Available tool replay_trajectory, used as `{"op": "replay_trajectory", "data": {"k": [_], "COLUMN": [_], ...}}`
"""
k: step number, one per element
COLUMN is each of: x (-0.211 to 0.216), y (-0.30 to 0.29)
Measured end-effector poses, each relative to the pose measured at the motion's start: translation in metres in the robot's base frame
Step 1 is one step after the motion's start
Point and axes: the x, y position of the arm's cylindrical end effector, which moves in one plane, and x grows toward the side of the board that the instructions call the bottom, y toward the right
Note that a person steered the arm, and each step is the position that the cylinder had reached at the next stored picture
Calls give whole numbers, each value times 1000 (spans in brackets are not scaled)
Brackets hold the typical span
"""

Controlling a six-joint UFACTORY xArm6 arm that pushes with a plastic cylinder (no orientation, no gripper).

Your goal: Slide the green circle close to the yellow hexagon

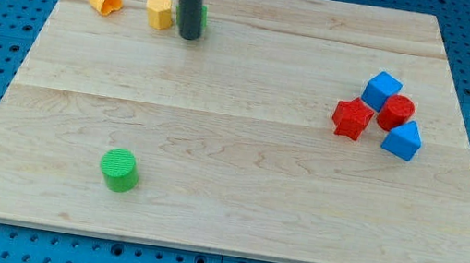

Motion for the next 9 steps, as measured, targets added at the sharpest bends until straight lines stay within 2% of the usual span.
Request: {"op": "replay_trajectory", "data": {"k": [1, 2, 3, 4, 5, 6, 8, 9], "x": [-19, -8, 51, 136, 221, 285, 267, 216], "y": [-39, -3, 71, 118, 126, 115, -45, -56]}}
